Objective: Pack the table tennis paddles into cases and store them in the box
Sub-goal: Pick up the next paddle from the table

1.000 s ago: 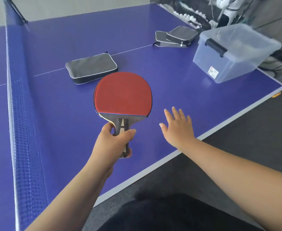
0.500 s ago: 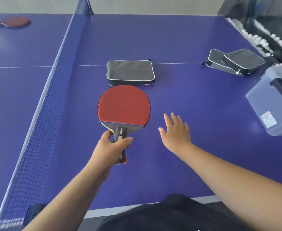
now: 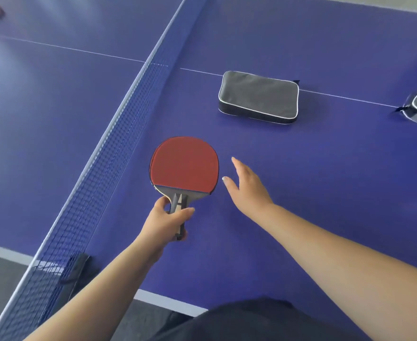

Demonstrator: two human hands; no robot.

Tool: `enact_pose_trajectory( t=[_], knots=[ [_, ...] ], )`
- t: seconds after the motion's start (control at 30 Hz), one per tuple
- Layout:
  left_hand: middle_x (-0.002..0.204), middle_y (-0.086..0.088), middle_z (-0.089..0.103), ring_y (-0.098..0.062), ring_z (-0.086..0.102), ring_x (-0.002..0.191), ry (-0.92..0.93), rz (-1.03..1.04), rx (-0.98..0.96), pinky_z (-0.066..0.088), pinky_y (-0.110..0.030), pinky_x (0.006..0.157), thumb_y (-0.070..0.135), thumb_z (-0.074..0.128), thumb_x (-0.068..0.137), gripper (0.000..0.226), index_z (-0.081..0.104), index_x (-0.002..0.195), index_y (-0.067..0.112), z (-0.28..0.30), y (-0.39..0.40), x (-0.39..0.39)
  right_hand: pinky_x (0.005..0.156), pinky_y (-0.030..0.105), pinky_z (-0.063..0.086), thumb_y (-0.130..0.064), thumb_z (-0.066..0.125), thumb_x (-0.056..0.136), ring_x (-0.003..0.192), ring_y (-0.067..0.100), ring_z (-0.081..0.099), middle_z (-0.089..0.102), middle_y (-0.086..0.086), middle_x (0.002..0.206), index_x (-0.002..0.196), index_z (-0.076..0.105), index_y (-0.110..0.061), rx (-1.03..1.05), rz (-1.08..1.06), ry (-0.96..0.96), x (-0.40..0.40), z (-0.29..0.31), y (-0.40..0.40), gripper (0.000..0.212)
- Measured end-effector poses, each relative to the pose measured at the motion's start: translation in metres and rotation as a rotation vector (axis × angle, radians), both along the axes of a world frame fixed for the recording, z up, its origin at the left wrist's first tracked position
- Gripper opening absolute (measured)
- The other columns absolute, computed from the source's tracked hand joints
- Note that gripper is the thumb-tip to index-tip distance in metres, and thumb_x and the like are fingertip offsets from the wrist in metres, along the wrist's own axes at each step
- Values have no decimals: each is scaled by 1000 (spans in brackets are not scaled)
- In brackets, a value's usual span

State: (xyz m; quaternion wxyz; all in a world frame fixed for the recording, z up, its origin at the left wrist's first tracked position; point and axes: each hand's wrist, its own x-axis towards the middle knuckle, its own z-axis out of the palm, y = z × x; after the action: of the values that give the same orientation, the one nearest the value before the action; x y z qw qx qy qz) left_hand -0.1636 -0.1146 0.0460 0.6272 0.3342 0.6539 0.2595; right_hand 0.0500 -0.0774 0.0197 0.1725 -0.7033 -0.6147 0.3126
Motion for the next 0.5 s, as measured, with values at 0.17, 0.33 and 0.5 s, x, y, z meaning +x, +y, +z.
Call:
enact_pose_trajectory(
  t=[0.17, 0.33, 0.5],
  knots=[
    [87, -10, 58, -22, 46, 57, -13, -47, -18, 54, -34, 63, 20, 72, 84, 31, 54, 108, 14, -25, 27, -13, 106, 32, 40, -48, 59, 91, 136, 10, 39, 34, -11, 152, 152, 18, -30, -116, -67, 296, -34, -11, 24, 75],
    [88, -9, 60, -22, 51, 57, -11, -120, -22, 55, -33, 64, 20, 72, 84, 29, 55, 108, 19, -40, 57, -20, 84, 17, 44, -31, 75, 83, 116, 9, 56, 46, -12, 139, 148, 29, -29, -88, -225, 444, -48, -23, 45, 79],
    [89, -9, 66, -21, 51, 56, -58, -168, -71, 55, -34, 65, 19, 71, 86, 33, 53, 114, 21, -52, 77, -22, 97, 32, 50, -34, 77, 76, 117, 11, 57, 49, -8, 141, 147, 33, -30, -104, -279, 414, -50, -42, 58, 84]
  ],
)
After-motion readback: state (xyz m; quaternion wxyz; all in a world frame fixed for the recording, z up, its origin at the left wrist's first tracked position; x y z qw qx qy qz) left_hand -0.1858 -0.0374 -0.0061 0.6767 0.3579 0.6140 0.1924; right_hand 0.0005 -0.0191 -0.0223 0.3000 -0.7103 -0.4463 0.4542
